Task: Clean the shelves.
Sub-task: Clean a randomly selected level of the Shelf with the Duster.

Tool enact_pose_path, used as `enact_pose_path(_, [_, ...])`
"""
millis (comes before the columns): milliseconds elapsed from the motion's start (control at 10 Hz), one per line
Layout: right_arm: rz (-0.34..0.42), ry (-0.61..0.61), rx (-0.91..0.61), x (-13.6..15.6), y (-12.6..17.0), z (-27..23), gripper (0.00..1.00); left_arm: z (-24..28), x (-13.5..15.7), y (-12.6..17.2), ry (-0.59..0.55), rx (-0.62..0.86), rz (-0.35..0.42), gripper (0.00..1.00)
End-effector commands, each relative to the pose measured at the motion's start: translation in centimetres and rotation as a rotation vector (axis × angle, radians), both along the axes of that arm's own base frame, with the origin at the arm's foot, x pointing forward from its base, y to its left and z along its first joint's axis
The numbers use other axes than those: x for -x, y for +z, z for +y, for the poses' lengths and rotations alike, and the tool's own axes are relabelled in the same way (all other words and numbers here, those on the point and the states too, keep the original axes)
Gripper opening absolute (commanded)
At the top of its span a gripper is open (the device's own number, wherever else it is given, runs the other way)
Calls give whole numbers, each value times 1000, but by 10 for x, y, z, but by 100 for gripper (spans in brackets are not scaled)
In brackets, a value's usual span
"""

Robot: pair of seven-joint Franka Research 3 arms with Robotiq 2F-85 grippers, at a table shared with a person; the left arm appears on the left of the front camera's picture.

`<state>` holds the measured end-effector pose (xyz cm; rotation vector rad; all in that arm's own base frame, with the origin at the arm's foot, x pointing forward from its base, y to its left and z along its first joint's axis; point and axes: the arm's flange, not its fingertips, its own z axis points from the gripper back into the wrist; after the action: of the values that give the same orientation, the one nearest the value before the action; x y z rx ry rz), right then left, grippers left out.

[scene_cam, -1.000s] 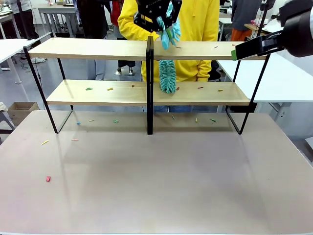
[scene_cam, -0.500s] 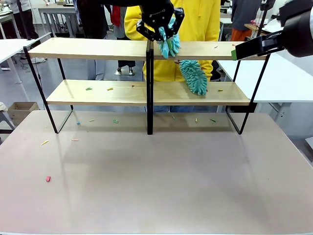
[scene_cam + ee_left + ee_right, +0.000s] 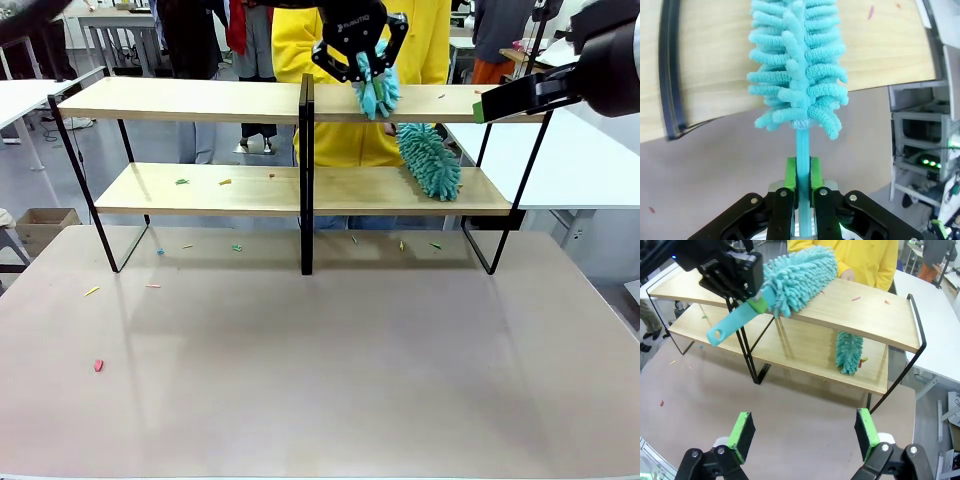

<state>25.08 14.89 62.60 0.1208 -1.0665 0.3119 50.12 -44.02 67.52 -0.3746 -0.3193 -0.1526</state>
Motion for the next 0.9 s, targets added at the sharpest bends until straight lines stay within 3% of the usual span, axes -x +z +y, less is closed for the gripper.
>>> enact_pose_path(0, [-1, 2, 2, -1, 1, -1, 100, -18, -17, 13, -126, 49, 47, 12])
enact_pose_path(200, [-1, 2, 2, -1, 1, -1, 100, -31, -29, 12, -270, 74, 96, 12])
enact_pose_path(500, [-1, 2, 2, -1, 1, -1, 100, -35, -41, 9, -340, 49, 126, 12])
enact_pose_path(800, [-1, 2, 2, -1, 1, -1, 100, -31, -46, 19, -483, 65, 236, 12])
